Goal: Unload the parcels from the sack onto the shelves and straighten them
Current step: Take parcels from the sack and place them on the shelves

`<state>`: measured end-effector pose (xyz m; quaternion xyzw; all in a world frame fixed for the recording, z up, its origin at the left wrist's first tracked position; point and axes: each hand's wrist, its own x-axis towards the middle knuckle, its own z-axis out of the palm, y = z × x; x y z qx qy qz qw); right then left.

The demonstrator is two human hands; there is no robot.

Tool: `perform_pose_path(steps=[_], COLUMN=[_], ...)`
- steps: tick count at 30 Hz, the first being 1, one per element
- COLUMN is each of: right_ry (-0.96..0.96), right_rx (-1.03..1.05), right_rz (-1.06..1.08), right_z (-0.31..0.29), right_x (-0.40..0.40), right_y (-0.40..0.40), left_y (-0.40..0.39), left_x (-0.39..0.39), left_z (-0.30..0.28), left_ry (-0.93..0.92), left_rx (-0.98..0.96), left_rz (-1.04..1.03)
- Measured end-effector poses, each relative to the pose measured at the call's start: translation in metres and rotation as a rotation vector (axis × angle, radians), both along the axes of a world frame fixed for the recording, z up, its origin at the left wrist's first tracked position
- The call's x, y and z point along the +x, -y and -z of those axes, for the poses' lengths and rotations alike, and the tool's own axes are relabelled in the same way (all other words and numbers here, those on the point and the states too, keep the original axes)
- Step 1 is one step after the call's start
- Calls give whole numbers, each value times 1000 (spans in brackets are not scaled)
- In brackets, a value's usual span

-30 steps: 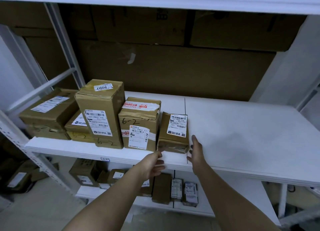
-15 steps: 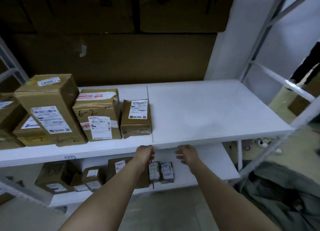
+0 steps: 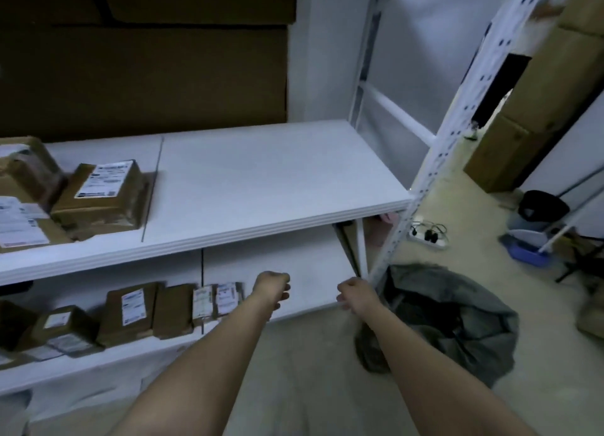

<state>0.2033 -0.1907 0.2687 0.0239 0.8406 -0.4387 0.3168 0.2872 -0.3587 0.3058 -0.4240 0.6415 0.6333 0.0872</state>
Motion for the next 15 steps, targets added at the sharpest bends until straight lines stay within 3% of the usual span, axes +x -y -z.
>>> perform_pose_path(steps=[10, 15], right_ry=[24, 26], right_rx=[97, 204], right_rz=[211, 144], right_z=[40, 47], right_x=[-50, -103], right_y=[-157, -201], left_y=[-142, -185], left_x=[-92, -157], left_z=[25, 38], left_ry=[79, 104], left_rx=[45, 65], left_rz=[216, 290])
